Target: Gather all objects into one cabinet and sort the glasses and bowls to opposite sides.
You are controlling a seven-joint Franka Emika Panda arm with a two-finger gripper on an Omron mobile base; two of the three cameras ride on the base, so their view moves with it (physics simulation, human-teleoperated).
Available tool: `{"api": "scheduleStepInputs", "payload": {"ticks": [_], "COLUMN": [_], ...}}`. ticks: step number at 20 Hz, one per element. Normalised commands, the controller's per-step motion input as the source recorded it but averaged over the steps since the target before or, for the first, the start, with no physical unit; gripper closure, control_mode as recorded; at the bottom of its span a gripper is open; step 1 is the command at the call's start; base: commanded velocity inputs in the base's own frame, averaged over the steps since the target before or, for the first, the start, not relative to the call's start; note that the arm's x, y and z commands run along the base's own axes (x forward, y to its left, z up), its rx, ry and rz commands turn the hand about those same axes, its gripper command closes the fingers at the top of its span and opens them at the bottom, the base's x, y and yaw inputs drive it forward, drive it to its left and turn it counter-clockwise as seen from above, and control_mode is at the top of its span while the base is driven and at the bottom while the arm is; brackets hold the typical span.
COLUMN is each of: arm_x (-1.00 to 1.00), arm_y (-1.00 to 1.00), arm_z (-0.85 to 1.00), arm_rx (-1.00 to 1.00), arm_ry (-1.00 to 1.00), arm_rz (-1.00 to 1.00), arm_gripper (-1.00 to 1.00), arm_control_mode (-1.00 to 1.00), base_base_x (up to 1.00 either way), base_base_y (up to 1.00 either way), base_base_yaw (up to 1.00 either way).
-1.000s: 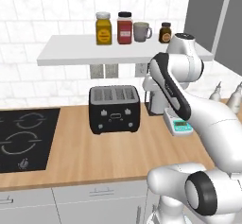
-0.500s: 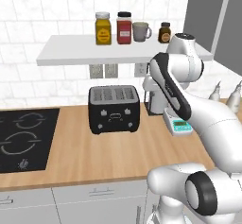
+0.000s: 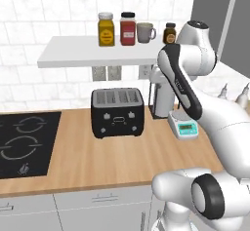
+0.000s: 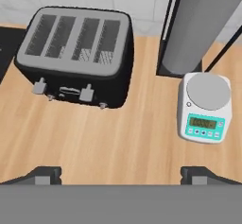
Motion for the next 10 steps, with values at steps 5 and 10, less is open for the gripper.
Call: {"api": "scheduleStepInputs", "payload": {"ticks": [5,10], "arm_x": [0.0,0.0], "arm_y": [0.0,0.0], "arm_z": [0.61,0.62], "arm_rx": [0.0,0.0], "arm_ry": [-0.04,-0.06], "arm_rz": [0.07,0.07], "arm_gripper": [-1.0,-1.0], "arm_control_mode": [-1.0,-1.0], "base_base_x": [0.0,0.0], "base_base_y": [0.0,0.0], "base_base_yaw": [0.0,0.0]}}
